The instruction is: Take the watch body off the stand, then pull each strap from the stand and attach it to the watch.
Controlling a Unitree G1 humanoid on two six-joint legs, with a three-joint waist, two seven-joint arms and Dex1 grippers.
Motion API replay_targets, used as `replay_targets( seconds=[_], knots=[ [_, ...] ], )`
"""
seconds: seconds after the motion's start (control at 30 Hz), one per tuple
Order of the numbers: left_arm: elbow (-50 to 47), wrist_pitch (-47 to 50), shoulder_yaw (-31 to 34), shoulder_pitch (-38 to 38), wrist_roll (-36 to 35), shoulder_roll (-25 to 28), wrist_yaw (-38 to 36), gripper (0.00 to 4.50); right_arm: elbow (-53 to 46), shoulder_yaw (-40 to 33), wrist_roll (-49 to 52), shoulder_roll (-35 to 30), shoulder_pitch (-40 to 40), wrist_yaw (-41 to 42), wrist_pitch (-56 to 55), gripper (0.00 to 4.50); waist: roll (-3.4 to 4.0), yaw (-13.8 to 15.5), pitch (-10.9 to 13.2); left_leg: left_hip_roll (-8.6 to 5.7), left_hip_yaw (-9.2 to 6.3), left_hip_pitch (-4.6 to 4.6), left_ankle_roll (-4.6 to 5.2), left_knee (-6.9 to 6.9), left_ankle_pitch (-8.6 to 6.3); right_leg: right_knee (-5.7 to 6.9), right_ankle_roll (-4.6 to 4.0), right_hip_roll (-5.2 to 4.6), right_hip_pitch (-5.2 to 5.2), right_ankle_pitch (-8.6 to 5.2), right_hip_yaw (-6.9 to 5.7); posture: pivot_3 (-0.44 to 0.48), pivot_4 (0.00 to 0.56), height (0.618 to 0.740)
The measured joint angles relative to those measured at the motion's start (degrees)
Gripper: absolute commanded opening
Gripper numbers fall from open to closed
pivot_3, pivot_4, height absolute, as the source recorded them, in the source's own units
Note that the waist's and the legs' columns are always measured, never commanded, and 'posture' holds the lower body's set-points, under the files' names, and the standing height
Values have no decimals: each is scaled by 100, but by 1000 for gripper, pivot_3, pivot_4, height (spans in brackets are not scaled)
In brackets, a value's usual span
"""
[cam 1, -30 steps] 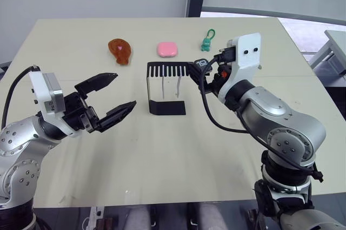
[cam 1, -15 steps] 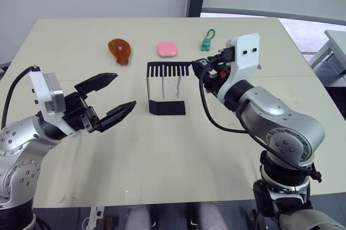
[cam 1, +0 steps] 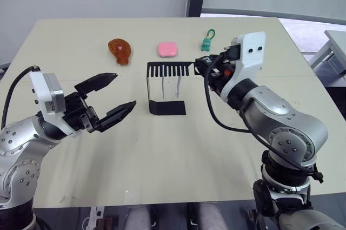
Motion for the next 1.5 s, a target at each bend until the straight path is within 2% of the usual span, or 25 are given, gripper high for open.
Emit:
replay_targets(
  seconds=[0.07, 0.2, 0.43, 0.57, 0.67, 0.77, 1.0, 1.3, 1.5],
  knots=[
    [0, 0, -3, -1, 2, 0, -25, 4500, -1, -223, 46, -26, 2, 108, -139, 1577, 0, 6, 0, 0, 0, 0, 0, 0, 0, 0, 0, 0, 0, 0, 0, 0, 150, 740],
    [3, -1, -70, 1, -2, 12, -227, 4500, -22, -796, 152, -492, 217, 389, -352, 1577, -2, 27, -1, -4, 0, -1, 1, -1, -1, -5, 0, 0, 2, 0, 0, 0, 150, 740],
    [4, -233, -692, 24, 359, 54, -854, 4500, 47, -1611, 138, -694, 1638, 563, -765, 1577, -5, 11, -3, -8, 11, 2, 4, -11, 4, -38, 0, 5, 2, 0, 11, 0, 150, 740],
    [146, -582, -1205, -44, 859, 131, -1304, 4500, 416, -1307, -704, -987, 2760, 1236, -2068, 1577, -6, 29, -4, -8, 12, 8, -3, -24, 8, -46, 0, 28, 2, 0, 11, 0, 150, 740],
    [468, -705, -1460, -310, 1024, 175, -1633, 4500, 1247, -1060, -1205, -617, 3509, 1534, -3007, 1577, -6, 26, -4, -9, 17, 8, -1, -23, 14, -42, 1, 33, 0, 0, 18, 0, 150, 740],
    [504, -753, -1578, -505, 1026, 163, -1779, 4500, 1657, -952, -1510, -559, 3851, 1759, -3607, 1577, -5, 20, -3, -9, 18, 9, -1, -23, 14, -40, 1, 31, 0, 0, 22, 0, 150, 740],
    [680, -786, -1754, -518, 1060, 35, -1887, 4500, 2376, -664, -1936, -444, 4245, 2238, -4685, 1577, -5, 16, -4, 0, 16, 13, -6, -19, 16, -36, 1, 33, 3, 0, 22, 0, 150, 740],
    [680, -740, -1749, -521, 1059, 38, -1884, 4500, 2563, -665, -1938, -374, 4240, 2381, -4933, 1577, -10, 14, -7, 7, 15, 16, -9, -17, 16, -35, 0, 32, 5, 0, 24, 0, 150, 740],
    [680, -731, -1701, -470, 1056, 87, -1884, 4500, 2605, -676, -1876, -371, 4307, 2582, -5080, 4473, -18, 26, -13, 6, 12, 16, -9, -14, 16, -33, 0, 32, 8, 0, 24, 0, 150, 740]
  ],
)
